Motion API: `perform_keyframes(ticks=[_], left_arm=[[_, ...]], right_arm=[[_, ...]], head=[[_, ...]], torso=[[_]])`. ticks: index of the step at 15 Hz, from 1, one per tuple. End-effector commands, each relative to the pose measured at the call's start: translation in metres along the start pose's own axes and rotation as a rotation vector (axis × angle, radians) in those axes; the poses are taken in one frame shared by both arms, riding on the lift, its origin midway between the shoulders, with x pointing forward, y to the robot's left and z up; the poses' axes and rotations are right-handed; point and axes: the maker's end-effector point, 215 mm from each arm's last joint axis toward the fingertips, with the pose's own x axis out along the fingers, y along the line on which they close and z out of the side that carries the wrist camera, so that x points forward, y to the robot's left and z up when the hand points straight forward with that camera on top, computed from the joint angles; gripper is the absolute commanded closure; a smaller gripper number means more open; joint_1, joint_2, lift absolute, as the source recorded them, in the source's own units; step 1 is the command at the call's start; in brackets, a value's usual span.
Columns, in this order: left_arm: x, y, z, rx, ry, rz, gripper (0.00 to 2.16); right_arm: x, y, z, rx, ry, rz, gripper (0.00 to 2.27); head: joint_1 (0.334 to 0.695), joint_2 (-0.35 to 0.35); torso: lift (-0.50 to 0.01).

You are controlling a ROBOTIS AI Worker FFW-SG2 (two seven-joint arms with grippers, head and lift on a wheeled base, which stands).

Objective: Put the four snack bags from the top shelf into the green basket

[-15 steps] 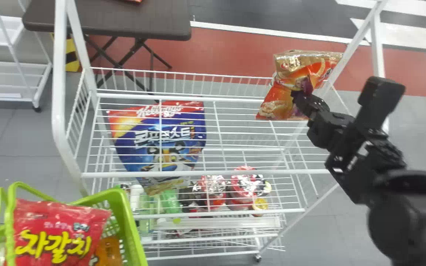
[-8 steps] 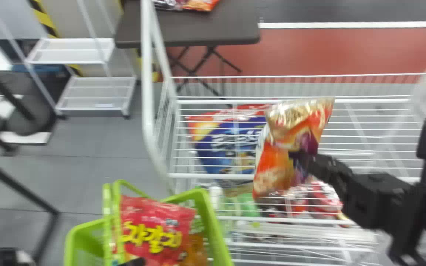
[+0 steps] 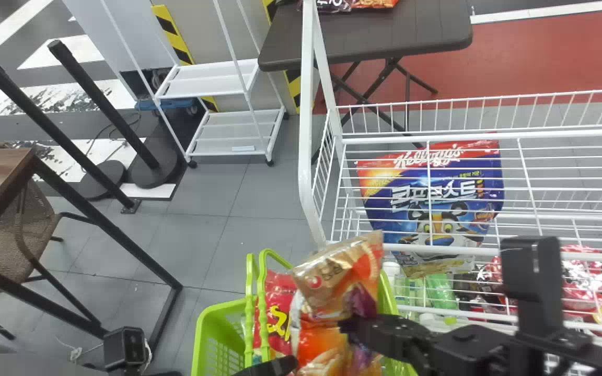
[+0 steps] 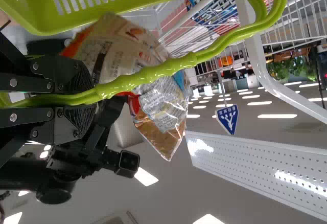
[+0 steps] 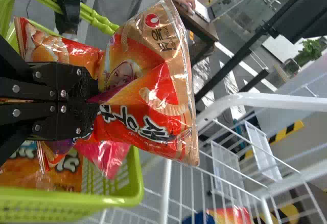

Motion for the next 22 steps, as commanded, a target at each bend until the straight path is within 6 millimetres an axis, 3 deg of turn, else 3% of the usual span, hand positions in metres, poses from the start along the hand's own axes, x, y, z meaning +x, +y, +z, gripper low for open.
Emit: perform_keyframes(ticks=[1,4,5,6,7,8,11,13,15,17,18,20,22], left_arm=[[0.001,-0.004,-0.001,-0.002,-0.003,-0.016,2.15],[0.0,-0.005,-0.001,-0.001,-0.003,-0.017,2.15],[0.0,-0.004,-0.001,-0.003,-0.004,-0.017,2.15],[-0.001,-0.004,-0.001,-0.002,-0.005,-0.016,2.15],[-0.001,-0.004,-0.001,-0.001,-0.006,-0.015,2.15],[-0.002,-0.004,0.0,-0.001,-0.007,-0.014,2.15],[-0.002,-0.004,0.001,-0.001,-0.01,-0.014,2.15],[-0.003,-0.004,0.001,-0.001,-0.012,-0.014,2.15],[-0.003,-0.003,0.002,-0.002,-0.014,-0.015,2.15],[-0.002,-0.004,0.002,-0.003,-0.015,-0.019,2.15],[-0.003,-0.004,0.003,-0.002,-0.016,-0.018,2.15],[-0.003,-0.003,0.003,-0.004,-0.018,-0.019,2.15],[-0.002,-0.003,0.004,-0.002,-0.018,-0.02,2.15]], right_arm=[[0.024,-0.003,-0.018,0.047,0.032,0.027,2.25],[0.032,-0.013,-0.043,0.068,0.143,0.007,2.24],[0.028,-0.013,-0.06,0.056,0.221,0.0,2.03],[0.022,-0.013,-0.072,0.041,0.289,0.002,1.23],[0.016,-0.014,-0.08,0.029,0.33,0.001,0.09],[0.01,-0.015,-0.082,0.021,0.35,-0.006,0.0],[-0.005,-0.024,-0.052,-0.045,0.298,-0.058,0.06],[-0.021,-0.029,-0.025,-0.085,0.251,-0.087,0.05],[-0.034,-0.039,0.02,-0.122,0.121,-0.139,0.05],[-0.046,-0.088,0.071,-0.219,-0.095,-0.376,0.05],[-0.055,-0.112,0.084,-0.3,-0.162,-0.52,0.05],[-0.072,-0.142,0.102,-0.389,-0.279,-0.681,0.05],[-0.094,-0.161,0.114,-0.464,-0.402,-0.788,0.05]], head=[[0.695,0.35],[0.695,0.35],[0.695,0.35],[0.695,0.35],[0.695,0.35],[0.695,0.35],[0.695,0.35],[0.695,0.35],[0.695,0.35],[0.695,0.35],[0.695,0.35],[0.695,0.35],[0.695,0.35]], torso=[[-0.001],[-0.001],[-0.001],[-0.001],[-0.001],[-0.001],[-0.001],[-0.001],[-0.001],[-0.001],[-0.001],[-0.001],[-0.001]])
